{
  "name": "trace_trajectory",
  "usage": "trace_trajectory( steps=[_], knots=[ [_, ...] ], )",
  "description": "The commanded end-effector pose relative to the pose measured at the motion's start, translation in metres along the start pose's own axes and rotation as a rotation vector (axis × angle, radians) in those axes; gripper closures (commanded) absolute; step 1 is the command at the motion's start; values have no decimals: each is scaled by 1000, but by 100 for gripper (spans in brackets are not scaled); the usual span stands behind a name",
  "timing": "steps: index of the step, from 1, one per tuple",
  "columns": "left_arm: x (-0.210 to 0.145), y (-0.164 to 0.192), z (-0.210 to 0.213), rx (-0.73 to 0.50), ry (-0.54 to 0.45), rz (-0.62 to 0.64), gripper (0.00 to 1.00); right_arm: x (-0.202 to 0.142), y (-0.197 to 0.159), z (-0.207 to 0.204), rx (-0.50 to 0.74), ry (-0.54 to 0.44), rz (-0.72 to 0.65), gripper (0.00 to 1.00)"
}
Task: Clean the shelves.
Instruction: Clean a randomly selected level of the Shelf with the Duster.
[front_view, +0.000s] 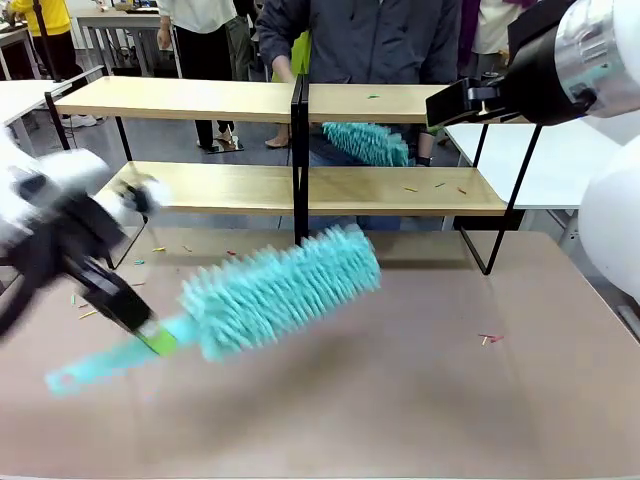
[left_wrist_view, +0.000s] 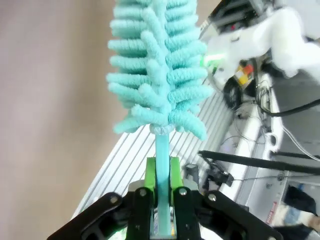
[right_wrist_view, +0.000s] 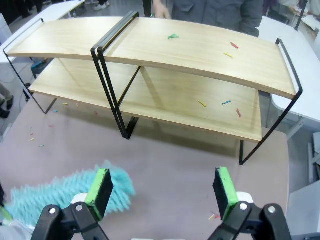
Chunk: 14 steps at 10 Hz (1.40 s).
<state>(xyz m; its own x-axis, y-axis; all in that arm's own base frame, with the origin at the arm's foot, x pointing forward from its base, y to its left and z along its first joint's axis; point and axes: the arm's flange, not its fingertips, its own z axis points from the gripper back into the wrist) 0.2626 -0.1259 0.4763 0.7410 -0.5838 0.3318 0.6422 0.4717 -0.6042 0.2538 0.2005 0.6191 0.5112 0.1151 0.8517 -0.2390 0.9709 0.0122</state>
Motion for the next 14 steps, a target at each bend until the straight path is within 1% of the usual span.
trace_trajectory(
  steps=[1, 2, 4, 5, 6, 7, 8, 9, 10, 11, 12, 13, 14],
  knots=[
    [-22, 15, 71, -72, -128, 10, 88, 1, 0, -1, 3, -1, -1, 0],
    [-37, 23, 98, -102, -157, 15, 88, 1, 0, -1, 3, -1, -1, 0],
    [-77, 38, 157, -143, -300, 65, 88, 1, 0, -1, 3, -1, -1, 0],
    [-103, 44, 191, -197, -452, 81, 88, 1, 0, -1, 3, -1, -1, 0],
    [-125, 54, 223, -163, -673, 222, 88, 1, 0, -1, 3, -1, -1, 0],
    [-142, 65, 246, -116, -850, 360, 88, 1, 0, -1, 3, -1, -1, 0],
    [-158, 74, 264, -157, -984, 408, 88, 1, 0, -1, 3, -1, -1, 0],
    [-172, 86, 276, -159, -1147, 502, 88, 1, 0, -1, 3, -1, -1, 0],
    [-186, 96, 283, -187, -1287, 558, 88, 1, 0, -1, 3, -1, -1, 0],
    [-197, 105, 286, -175, -1406, 636, 88, 1, 0, -1, 3, -1, -1, 0],
    [-192, 114, 281, -207, -1325, 671, 88, 1, 0, -1, 3, -1, -1, 0],
    [-216, 109, 298, -174, -1229, 623, 88, 1, 0, -1, 3, -1, -1, 0],
    [-216, 109, 298, -174, -1229, 623, 88, 1, 0, -1, 3, -1, -1, 0]
  ],
)
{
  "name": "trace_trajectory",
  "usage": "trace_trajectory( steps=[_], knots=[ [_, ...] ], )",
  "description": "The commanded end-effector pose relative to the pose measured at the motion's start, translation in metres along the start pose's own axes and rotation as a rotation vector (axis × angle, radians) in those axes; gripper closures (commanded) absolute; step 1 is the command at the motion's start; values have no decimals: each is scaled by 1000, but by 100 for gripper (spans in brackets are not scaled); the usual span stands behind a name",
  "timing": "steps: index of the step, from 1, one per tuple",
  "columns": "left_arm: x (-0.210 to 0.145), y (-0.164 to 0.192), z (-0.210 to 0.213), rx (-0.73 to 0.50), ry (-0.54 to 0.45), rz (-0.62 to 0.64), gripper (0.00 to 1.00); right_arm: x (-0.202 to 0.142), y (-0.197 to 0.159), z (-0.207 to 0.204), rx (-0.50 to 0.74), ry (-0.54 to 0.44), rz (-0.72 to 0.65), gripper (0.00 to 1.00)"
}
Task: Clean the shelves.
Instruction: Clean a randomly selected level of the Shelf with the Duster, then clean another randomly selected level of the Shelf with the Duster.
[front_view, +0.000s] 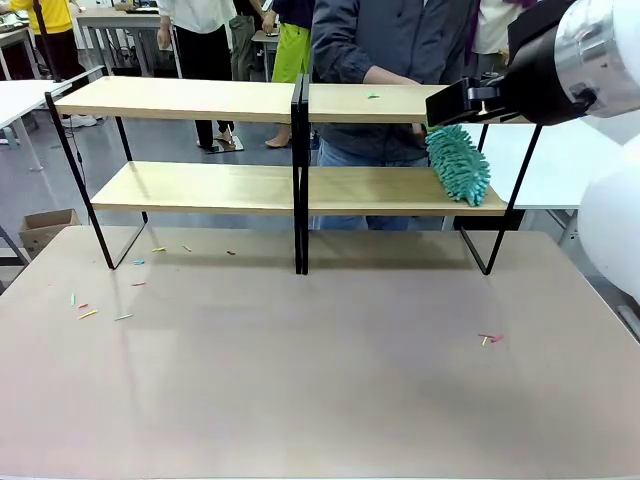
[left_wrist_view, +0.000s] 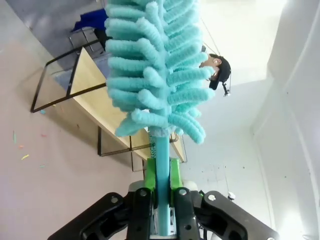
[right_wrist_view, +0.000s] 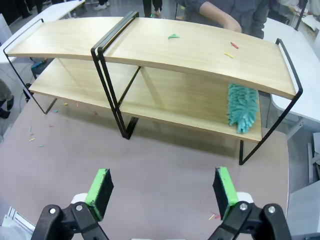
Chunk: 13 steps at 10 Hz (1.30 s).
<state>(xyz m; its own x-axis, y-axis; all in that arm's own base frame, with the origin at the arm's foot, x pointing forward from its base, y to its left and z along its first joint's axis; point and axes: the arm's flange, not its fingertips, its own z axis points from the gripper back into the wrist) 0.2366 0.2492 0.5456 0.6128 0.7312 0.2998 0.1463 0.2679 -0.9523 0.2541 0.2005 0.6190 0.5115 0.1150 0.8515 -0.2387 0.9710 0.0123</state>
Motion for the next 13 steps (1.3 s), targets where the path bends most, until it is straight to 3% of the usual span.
trace_trajectory(
  steps=[1, 11, 13],
  knots=[
    [-1, -9, 4, -7, 55, -46, 88, 0, 0, 0, 4, -1, 0, 0],
    [-3, -7, 3, -4, 48, -23, 88, 0, 0, 0, 4, -1, 0, 0],
    [-43, -54, -17, -101, 183, -127, 88, 0, 0, 0, 4, -1, 0, 0]
  ],
)
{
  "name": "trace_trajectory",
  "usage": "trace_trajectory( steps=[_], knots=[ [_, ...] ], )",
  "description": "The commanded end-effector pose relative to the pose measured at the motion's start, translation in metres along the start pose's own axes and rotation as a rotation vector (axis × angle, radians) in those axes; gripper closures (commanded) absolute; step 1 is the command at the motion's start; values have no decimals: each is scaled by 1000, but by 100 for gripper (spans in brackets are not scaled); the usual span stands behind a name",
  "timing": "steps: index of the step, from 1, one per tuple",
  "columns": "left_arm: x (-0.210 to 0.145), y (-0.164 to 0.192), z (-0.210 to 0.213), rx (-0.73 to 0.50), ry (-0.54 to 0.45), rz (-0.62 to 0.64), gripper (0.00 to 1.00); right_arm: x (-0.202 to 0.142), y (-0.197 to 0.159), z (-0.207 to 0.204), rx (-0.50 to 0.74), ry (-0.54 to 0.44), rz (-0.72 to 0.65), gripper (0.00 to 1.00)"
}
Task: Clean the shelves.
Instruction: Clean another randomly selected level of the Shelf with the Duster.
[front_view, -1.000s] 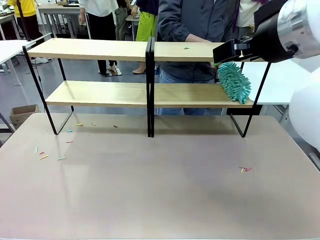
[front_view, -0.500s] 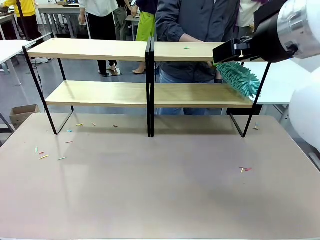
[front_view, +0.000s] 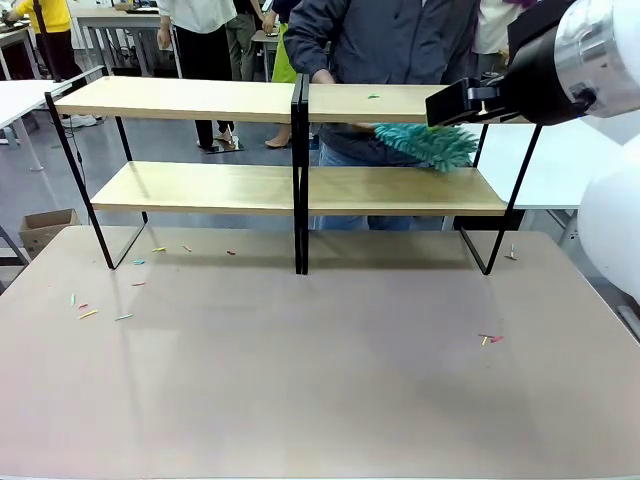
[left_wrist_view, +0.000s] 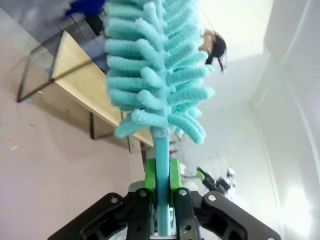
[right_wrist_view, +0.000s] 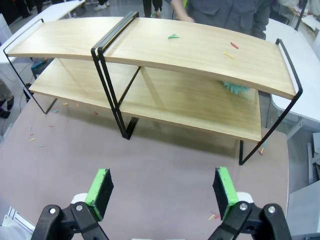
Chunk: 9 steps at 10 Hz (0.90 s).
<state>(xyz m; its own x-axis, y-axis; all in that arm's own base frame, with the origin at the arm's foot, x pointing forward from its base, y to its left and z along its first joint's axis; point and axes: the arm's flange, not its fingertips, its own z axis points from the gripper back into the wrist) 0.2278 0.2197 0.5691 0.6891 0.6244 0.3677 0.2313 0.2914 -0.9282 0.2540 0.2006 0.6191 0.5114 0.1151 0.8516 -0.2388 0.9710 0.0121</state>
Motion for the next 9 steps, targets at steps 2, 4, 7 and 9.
trace_trajectory(
  steps=[2, 4, 7, 9],
  knots=[
    [-67, -74, -49, -126, 176, -98, 88, 0, 0, 0, 4, -1, -1, 0],
    [-128, -129, -107, -109, 323, -96, 88, 0, 0, 0, 4, -1, -1, 0],
    [-104, -106, -83, -81, 296, -131, 88, 0, 0, 0, 4, -1, -1, 0],
    [-128, -124, -101, -39, 363, -125, 88, 0, 0, 0, 4, -1, -1, 0]
  ],
)
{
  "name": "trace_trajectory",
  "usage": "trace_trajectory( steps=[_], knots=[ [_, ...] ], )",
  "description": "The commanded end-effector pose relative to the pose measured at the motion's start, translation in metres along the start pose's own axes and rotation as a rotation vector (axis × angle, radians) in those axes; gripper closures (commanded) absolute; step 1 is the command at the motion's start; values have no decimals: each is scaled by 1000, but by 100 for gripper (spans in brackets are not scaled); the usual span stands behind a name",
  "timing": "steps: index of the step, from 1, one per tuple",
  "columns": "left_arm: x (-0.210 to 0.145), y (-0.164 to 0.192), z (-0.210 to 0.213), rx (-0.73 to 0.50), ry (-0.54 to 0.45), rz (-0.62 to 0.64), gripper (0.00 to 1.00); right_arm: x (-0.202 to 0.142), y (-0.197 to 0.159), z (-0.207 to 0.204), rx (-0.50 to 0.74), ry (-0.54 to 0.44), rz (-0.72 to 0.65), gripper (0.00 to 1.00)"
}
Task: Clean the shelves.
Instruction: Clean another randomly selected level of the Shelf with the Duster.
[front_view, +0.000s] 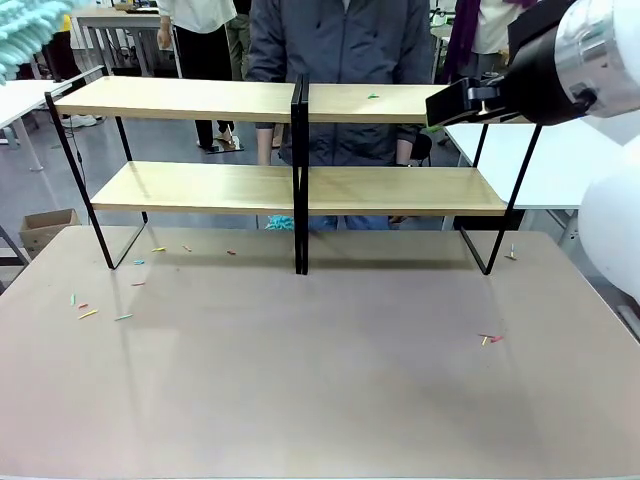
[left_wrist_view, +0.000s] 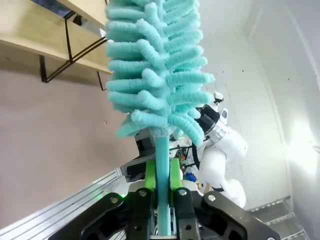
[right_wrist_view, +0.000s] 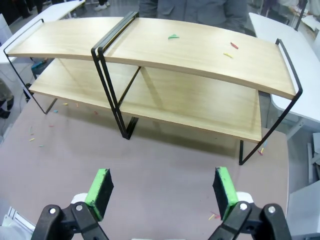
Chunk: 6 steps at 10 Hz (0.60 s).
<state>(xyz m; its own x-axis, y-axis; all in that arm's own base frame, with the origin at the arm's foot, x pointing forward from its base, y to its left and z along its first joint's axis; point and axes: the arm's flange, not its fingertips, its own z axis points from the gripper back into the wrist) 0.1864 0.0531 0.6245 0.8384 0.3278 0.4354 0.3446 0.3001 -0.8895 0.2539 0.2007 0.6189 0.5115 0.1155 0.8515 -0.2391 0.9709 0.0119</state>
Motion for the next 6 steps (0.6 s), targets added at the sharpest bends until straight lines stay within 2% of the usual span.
trace_trajectory(
  steps=[1, 2, 3, 4, 5, 6],
  knots=[
    [-2, -24, -34, 26, 92, -17, 88, 1, 0, 0, 4, -1, -1, 0],
    [19, -43, -64, 20, 170, -20, 88, 1, 0, 0, 4, -1, -1, 0],
    [51, -84, -115, 36, 341, -12, 88, 1, 0, 0, 4, -1, -1, 0],
    [73, -112, -151, 85, 352, -19, 88, 1, 0, 0, 4, -1, -1, 0],
    [97, -142, -191, 139, 415, -19, 88, 1, 0, 0, 4, -1, -1, 0],
    [116, -159, -231, 226, 354, -22, 88, 1, 0, 0, 4, -1, -1, 0]
  ],
)
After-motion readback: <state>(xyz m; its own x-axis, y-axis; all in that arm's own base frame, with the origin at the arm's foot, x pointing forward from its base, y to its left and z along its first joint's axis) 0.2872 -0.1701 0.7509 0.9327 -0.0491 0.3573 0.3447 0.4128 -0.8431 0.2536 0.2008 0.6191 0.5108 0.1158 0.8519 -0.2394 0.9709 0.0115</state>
